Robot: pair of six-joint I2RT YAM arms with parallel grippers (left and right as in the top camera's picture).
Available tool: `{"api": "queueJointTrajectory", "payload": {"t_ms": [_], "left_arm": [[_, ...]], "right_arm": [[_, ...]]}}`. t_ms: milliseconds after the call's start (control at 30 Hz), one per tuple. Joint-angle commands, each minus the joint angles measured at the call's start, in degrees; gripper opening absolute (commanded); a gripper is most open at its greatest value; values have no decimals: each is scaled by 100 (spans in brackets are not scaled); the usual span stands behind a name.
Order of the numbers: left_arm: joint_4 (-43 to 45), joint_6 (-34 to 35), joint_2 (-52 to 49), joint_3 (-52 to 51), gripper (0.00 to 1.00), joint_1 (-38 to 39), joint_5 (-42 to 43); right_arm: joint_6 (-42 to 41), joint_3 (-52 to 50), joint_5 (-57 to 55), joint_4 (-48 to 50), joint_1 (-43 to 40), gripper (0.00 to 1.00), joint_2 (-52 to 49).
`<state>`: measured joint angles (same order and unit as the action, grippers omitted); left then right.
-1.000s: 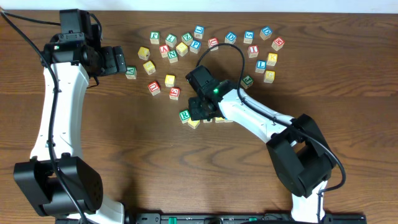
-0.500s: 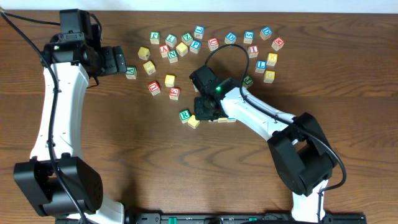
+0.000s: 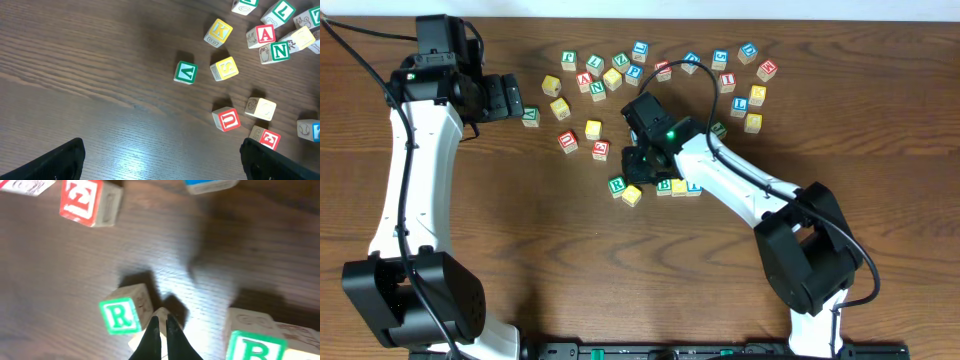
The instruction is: Spell out ROBOT
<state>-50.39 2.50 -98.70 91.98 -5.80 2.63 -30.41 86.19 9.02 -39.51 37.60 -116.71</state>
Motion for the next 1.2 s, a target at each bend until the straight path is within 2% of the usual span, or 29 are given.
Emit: {"api": "queueJointTrajectory", "payload": {"t_ms": [0, 667, 900, 1167], "left_arm": [[-11, -79, 11, 87, 98, -9, -70], [-11, -79, 11, 87, 98, -7, -70], [-11, -79, 11, 87, 98, -7, -70], [-11, -79, 11, 87, 98, -7, -70]], "right_arm": [[313, 111, 232, 37, 221, 1, 162], [345, 103, 203, 149, 601, 1, 116], [732, 105, 212, 144, 599, 1, 122], [496, 223, 72, 142, 313, 1, 168]]}}
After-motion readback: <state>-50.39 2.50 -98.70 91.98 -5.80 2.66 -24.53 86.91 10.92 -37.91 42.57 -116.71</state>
